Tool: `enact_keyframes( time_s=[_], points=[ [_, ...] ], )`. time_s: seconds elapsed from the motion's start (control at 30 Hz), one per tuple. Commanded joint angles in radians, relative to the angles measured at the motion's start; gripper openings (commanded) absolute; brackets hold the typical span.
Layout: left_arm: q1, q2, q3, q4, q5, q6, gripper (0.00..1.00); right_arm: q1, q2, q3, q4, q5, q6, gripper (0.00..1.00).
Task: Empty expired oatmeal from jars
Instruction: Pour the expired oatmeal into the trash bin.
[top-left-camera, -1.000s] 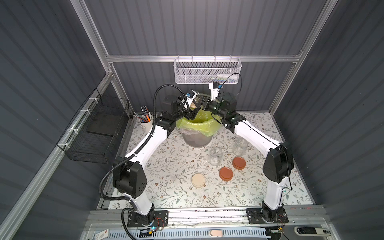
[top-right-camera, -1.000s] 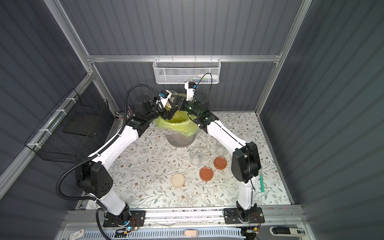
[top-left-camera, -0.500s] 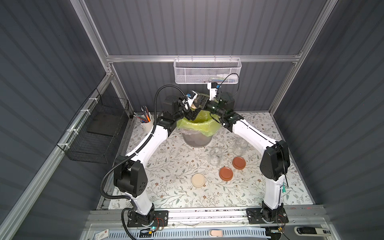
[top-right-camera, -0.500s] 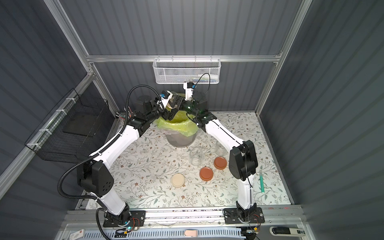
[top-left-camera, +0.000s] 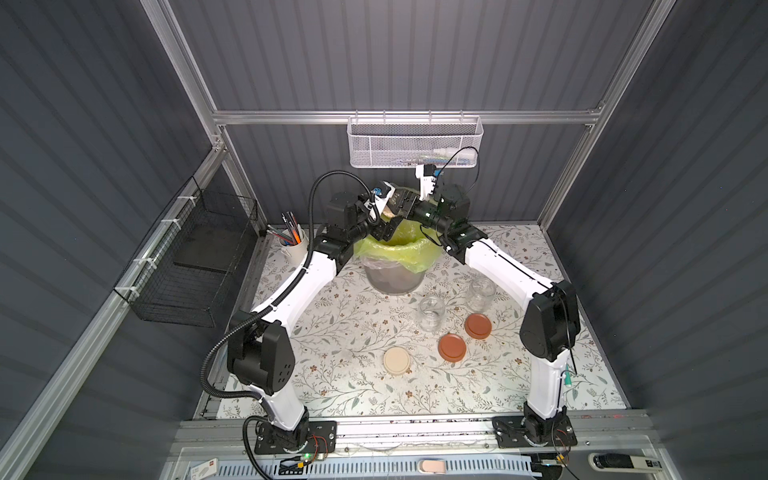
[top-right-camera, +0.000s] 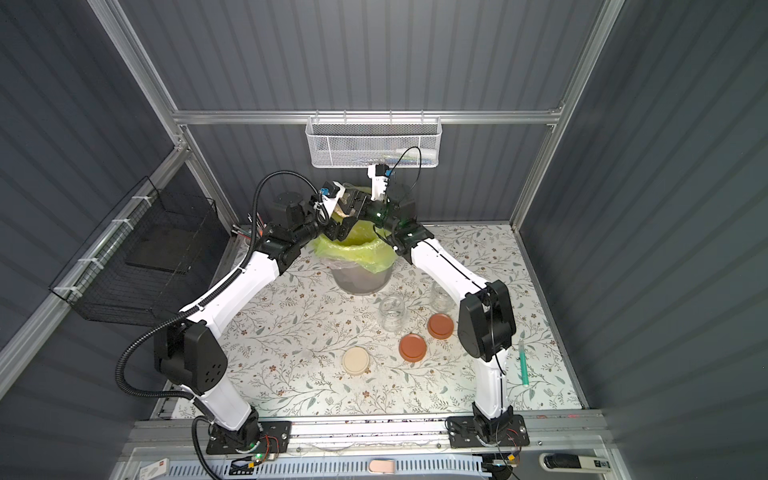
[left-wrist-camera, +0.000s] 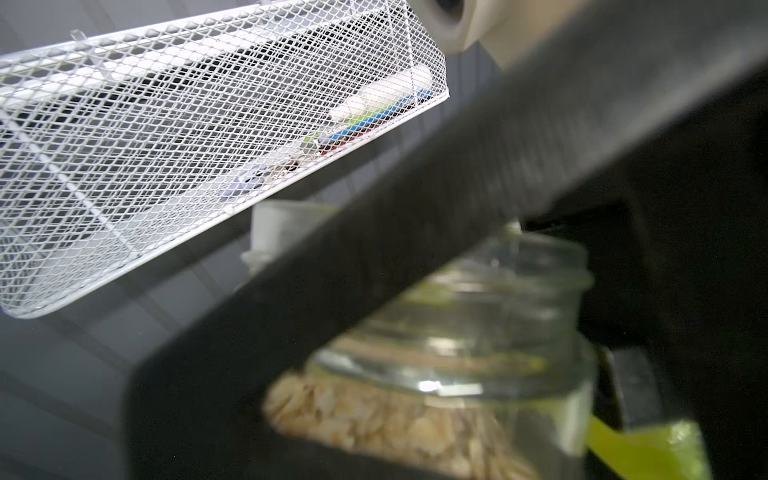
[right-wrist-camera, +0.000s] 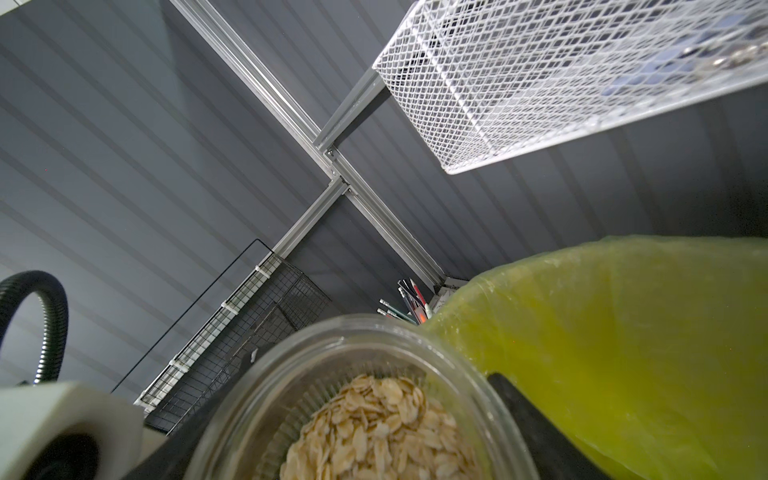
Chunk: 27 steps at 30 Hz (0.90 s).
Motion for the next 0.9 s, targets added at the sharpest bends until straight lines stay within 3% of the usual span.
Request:
enact_keyframes(
  time_s=[0.0,0.03,0.33,0.57,0.67,0.87],
  points=[
    [0.0,-0.057,-0.021,0.092,-0.031,-0.027,0.95,0.0,-0.001,-0.01,0.032,0.051,0.051,0.62],
    [0.0,-0.061,-0.028,0.095,-0.036,-0.03,1.0,0.0,0.003,0.001,0.021,0.061,0.073,0.6],
    [0.0,-0.132,-0.086,0.077,-0.053,-0.108,1.0,0.008,-0.029,0.036,-0.041,0.128,0.171,0.55],
    [0.0,-0.18,-0.13,0.043,-0.05,-0.412,1.0,0.023,-0.078,0.001,-0.062,0.176,0.276,0.55],
    [0.0,-0.21,-0.22,0.092,-0.059,-0.497,1.0,0.032,-0.092,-0.005,-0.077,0.186,0.288,0.55],
    [0.0,-0.262,-0.251,0.102,-0.088,-0.677,1.0,0.031,-0.129,-0.063,-0.064,0.23,0.334,0.55]
  ],
)
